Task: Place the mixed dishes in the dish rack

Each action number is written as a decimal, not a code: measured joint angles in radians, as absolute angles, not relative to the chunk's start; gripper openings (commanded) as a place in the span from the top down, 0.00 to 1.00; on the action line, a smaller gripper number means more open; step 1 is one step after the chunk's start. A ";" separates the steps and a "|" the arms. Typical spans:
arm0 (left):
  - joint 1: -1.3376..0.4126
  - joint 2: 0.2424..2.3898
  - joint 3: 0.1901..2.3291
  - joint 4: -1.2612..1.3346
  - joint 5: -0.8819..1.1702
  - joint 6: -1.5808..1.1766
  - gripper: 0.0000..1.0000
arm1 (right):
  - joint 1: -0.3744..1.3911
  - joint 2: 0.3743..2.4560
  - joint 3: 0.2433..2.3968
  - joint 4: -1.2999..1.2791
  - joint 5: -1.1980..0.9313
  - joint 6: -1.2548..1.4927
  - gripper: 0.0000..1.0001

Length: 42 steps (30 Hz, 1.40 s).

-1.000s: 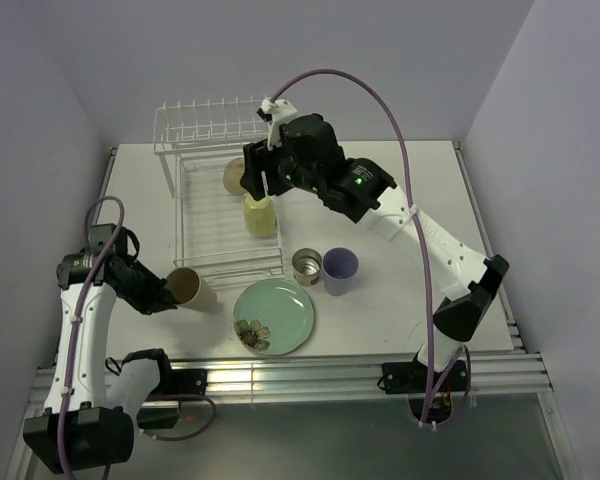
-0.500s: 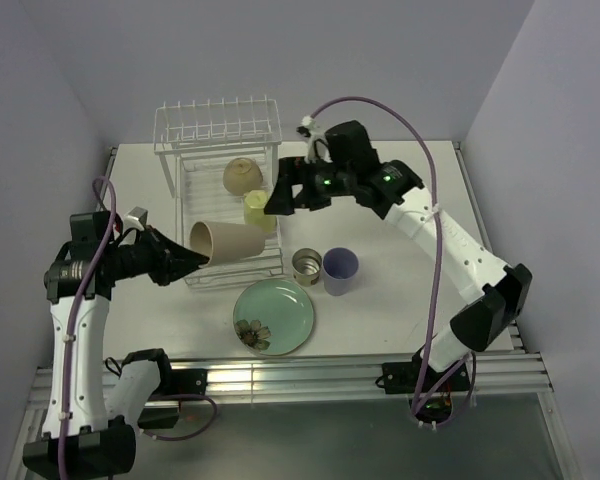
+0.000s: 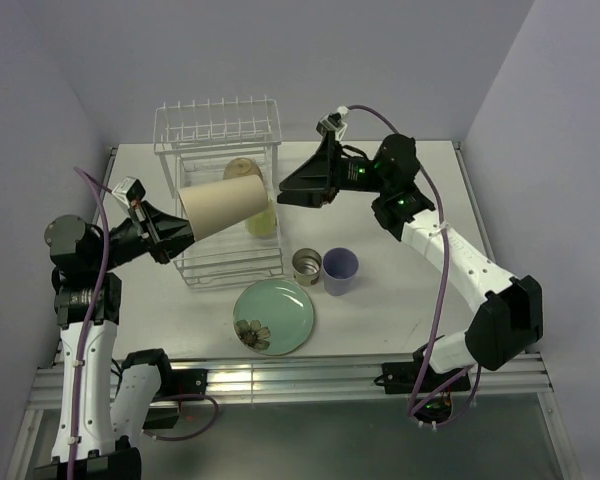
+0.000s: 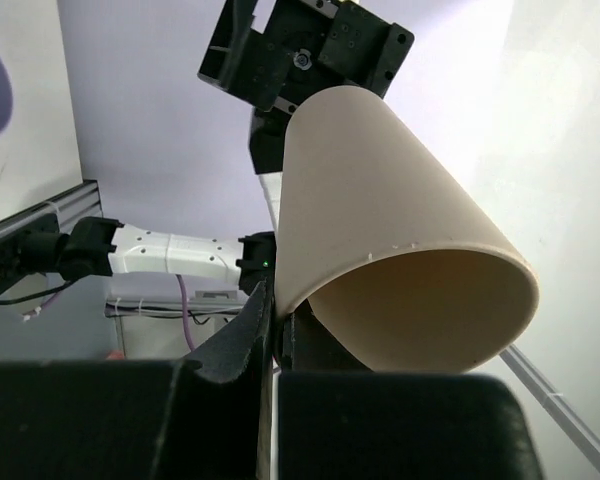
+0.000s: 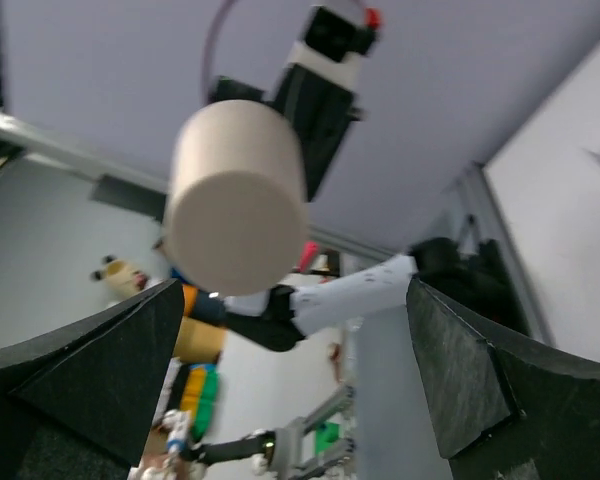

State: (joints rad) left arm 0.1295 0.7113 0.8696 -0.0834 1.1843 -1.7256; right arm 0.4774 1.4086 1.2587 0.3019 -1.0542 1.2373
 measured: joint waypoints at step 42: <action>0.130 0.748 0.852 0.003 1.219 -1.801 0.01 | 0.670 1.698 1.506 0.771 -1.090 1.625 1.00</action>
